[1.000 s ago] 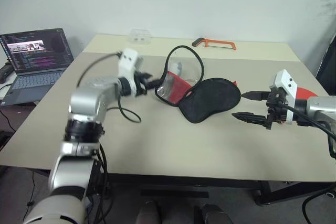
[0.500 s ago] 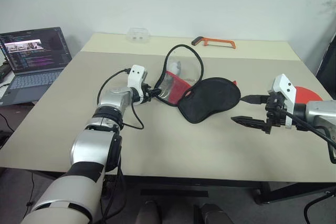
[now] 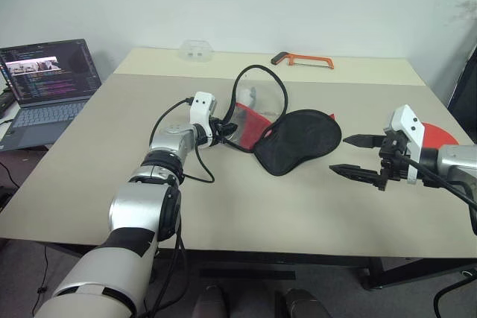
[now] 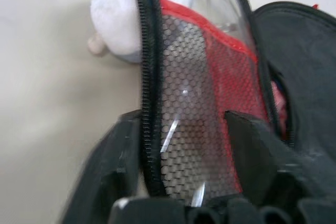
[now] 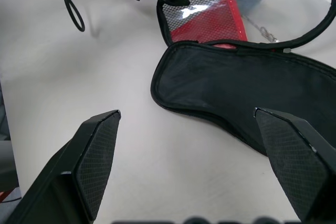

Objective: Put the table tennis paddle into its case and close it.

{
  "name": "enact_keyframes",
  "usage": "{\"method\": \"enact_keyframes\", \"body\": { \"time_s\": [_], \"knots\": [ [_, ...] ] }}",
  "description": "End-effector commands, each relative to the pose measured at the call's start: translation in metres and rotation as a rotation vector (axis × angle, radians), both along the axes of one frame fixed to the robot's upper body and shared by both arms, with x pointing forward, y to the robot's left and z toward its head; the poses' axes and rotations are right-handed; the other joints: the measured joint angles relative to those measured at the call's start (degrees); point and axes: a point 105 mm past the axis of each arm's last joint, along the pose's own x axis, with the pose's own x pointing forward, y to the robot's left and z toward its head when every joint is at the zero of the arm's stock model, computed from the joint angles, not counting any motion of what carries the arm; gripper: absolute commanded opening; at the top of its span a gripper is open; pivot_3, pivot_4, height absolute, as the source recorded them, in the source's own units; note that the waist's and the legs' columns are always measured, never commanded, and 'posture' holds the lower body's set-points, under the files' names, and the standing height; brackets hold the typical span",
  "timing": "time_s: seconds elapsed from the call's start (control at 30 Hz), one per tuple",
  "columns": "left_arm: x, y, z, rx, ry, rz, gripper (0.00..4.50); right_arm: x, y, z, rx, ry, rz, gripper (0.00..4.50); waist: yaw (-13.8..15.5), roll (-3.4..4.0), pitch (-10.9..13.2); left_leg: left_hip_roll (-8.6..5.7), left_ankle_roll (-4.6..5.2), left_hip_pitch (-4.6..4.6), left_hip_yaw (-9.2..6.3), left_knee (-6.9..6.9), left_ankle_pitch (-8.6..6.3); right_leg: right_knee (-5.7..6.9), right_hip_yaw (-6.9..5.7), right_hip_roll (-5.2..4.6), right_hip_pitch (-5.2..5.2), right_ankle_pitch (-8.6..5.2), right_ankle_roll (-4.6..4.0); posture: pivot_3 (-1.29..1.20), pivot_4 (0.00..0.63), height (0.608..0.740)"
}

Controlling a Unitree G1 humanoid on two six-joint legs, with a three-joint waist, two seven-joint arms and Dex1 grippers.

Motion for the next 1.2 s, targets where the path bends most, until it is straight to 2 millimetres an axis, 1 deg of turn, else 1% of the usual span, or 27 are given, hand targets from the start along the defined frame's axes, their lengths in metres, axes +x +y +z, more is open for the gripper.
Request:
{"method": "enact_keyframes", "body": {
  "time_s": [0.03,0.1,0.13,0.3,0.4,0.43,0.5,0.6,0.67,0.73,0.8,0.97,1.13,1.2],
  "knots": [
    [0.003,-0.002,0.013,-0.046,-0.034,0.003,0.87,-0.001,-0.001,0.014,-0.008,-0.057,0.006,4.5,0.0,0.0,0.0,0.0,0.0,0.0,0.0,0.0,0.0,0.0,0.0,0.0,0.0,0.0,0.0,0.0,0.15,0.74],
    [0.002,-0.004,0.014,-0.073,-0.032,-0.005,0.18,0.0,-0.001,0.014,-0.01,-0.057,0.006,4.5,0.0,0.0,0.0,0.0,0.0,0.0,0.0,0.0,0.0,0.0,0.0,0.0,0.0,0.0,0.0,0.0,0.15,0.74],
    [0.002,-0.005,0.016,-0.102,-0.028,-0.006,0.04,0.001,-0.001,0.015,-0.009,-0.059,0.006,4.5,0.0,0.0,0.0,0.0,0.0,0.0,0.0,0.0,0.0,0.0,-0.01,0.0,0.0,0.0,0.0,0.0,0.15,0.74],
    [-0.001,-0.017,0.02,-0.24,-0.01,-0.047,0.04,0.003,0.0,0.016,-0.007,-0.063,0.006,4.5,0.0,0.0,0.0,0.0,0.0,0.0,-0.01,0.01,0.0,0.01,-0.02,0.0,0.01,0.0,-0.01,0.0,0.15,0.74],
    [0.003,-0.019,0.023,-0.324,-0.028,0.041,0.04,0.003,0.0,0.014,-0.003,-0.064,-0.001,4.5,0.0,0.0,0.0,0.0,0.0,0.0,-0.01,0.01,0.0,0.01,-0.02,0.0,0.01,0.01,-0.03,0.0,0.15,0.74],
    [0.005,-0.022,0.024,-0.357,-0.036,0.082,0.04,0.002,0.0,0.014,-0.002,-0.064,-0.002,4.5,0.0,0.0,0.0,0.0,0.0,0.0,-0.02,0.01,0.0,0.01,-0.03,0.0,0.01,0.02,-0.03,0.0,0.15,0.74],
    [0.004,-0.03,0.026,-0.376,-0.048,0.113,0.04,0.001,0.001,0.013,0.001,-0.062,-0.002,4.5,0.1,0.0,0.0,0.0,0.0,0.0,-0.02,0.02,0.0,0.01,-0.01,-0.02,0.03,0.03,-0.04,0.0,0.15,0.74],
    [-0.001,-0.042,0.029,-0.36,-0.11,0.175,0.04,0.002,0.001,0.013,0.003,-0.062,-0.003,4.5,0.1,0.0,0.0,-0.01,-0.01,0.0,-0.02,0.05,0.0,0.02,0.0,-0.02,0.05,0.06,-0.06,0.0,0.15,0.74],
    [-0.006,-0.049,0.029,-0.368,-0.117,0.21,0.04,0.002,0.002,0.013,0.004,-0.063,-0.004,4.5,0.1,0.0,0.0,0.0,-0.01,0.02,-0.02,0.05,0.01,0.03,0.02,-0.02,0.06,0.06,-0.06,0.0,0.15,0.74],
    [-0.014,-0.06,0.03,-0.354,-0.149,0.236,0.04,0.002,0.002,0.013,0.004,-0.063,-0.004,4.5,0.1,0.0,0.0,0.0,-0.01,0.03,-0.03,0.05,0.01,0.04,0.01,-0.01,0.06,0.06,-0.06,0.0,0.15,0.74],
    [-0.022,-0.067,0.029,-0.368,-0.141,0.284,0.04,0.002,0.002,0.013,0.004,-0.061,-0.002,4.5,0.1,0.0,0.0,-0.01,-0.01,0.07,-0.02,0.06,0.01,0.04,0.03,-0.01,0.1,0.06,-0.05,0.0,0.15,0.74],
    [-0.041,-0.083,0.027,-0.329,-0.131,0.33,0.04,0.002,0.002,0.013,0.004,-0.057,0.0,4.5,0.0,0.0,0.0,-0.02,-0.01,0.11,-0.02,0.08,0.01,0.04,0.06,0.0,0.12,0.07,-0.02,0.0,0.15,0.74],
    [-0.054,-0.094,0.028,-0.312,-0.11,0.355,0.04,0.001,0.002,0.012,0.004,-0.05,0.003,4.5,0.0,0.0,0.0,-0.02,-0.02,0.12,-0.04,0.09,0.02,0.04,0.08,0.02,0.13,0.07,0.03,0.0,0.15,0.74],
    [-0.056,-0.098,0.025,-0.305,-0.09,0.361,0.04,0.0,0.002,0.011,0.004,-0.047,0.005,4.5,0.1,0.0,0.0,-0.04,-0.02,0.12,-0.04,0.11,0.02,0.03,0.08,0.02,0.15,0.08,0.03,0.0,0.15,0.74]
  ]
}}
